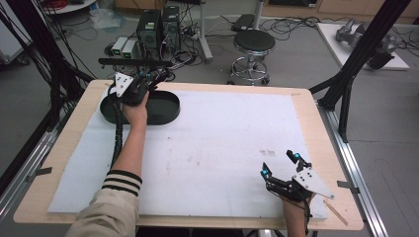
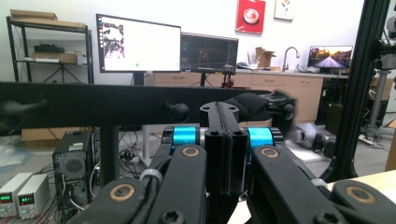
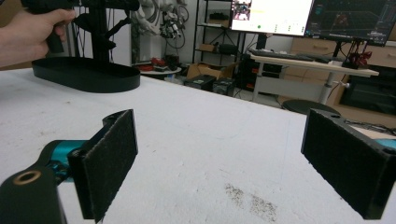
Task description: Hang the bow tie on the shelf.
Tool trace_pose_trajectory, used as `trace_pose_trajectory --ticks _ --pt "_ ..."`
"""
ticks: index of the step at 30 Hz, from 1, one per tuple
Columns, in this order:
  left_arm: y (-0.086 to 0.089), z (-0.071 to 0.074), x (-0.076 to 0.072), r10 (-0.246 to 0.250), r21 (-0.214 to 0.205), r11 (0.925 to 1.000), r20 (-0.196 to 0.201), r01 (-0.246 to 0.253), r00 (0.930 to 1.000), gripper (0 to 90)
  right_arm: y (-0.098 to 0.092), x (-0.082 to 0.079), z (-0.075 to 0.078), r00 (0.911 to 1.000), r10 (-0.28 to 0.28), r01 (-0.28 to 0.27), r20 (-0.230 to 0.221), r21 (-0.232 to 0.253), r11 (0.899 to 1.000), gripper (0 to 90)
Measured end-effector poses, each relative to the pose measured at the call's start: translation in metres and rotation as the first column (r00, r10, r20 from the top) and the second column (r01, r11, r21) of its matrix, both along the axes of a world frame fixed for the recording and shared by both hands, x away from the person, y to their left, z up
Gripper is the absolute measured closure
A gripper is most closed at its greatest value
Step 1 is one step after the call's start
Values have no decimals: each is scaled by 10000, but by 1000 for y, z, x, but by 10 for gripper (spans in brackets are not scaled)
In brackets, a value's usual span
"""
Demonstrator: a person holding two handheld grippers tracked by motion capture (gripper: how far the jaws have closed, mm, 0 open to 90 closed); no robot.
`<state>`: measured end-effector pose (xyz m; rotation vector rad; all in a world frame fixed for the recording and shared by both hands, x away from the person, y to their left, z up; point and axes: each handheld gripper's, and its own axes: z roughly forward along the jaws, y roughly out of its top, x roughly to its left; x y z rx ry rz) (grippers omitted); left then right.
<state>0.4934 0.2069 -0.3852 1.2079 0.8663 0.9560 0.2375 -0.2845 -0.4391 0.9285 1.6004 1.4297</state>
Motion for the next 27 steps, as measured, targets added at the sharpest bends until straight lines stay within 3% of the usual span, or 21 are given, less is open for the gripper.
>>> trace_pose_trajectory --ticks 10,13,14,15,17,19,20,22,27 --pt "-1 -8 6 174 246 9996 -524 -161 9985 888 1 1 -1 10000 31 -32 -45 -72 10000 100" --pt "0 -6 5 131 312 9994 -459 -117 9989 873 1 1 -1 10000 31 -31 -72 -83 10000 99" --pt "0 -6 5 62 246 9997 -377 -52 9993 722 1 1 -1 10000 37 -38 -58 -74 10000 99" --pt "1 -4 4 -12 191 9998 -347 19 9994 647 1 1 -1 10000 37 -37 -55 -61 10000 99" --pt "2 -2 3 -62 236 9997 -412 71 9991 600 1 1 -1 10000 52 -52 -49 -46 10000 99" --pt "3 -1 -1 -216 139 9997 -452 222 9987 441 1 1 -1 10000 52 -52 -8 -18 10000 99" --pt "4 -1 -4 -332 89 9994 -432 336 9985 441 1 1 -1 10000 52 -52 -8 -18 10000 99" --pt "4 -1 -11 -395 98 9992 -403 399 9984 339 0 0 0 10000 51 -51 34 53 10000 99" --pt "9 5 -35 -526 78 9986 -57 526 9986 245 0 -1 -1 10000 56 -56 59 69 10000 99"
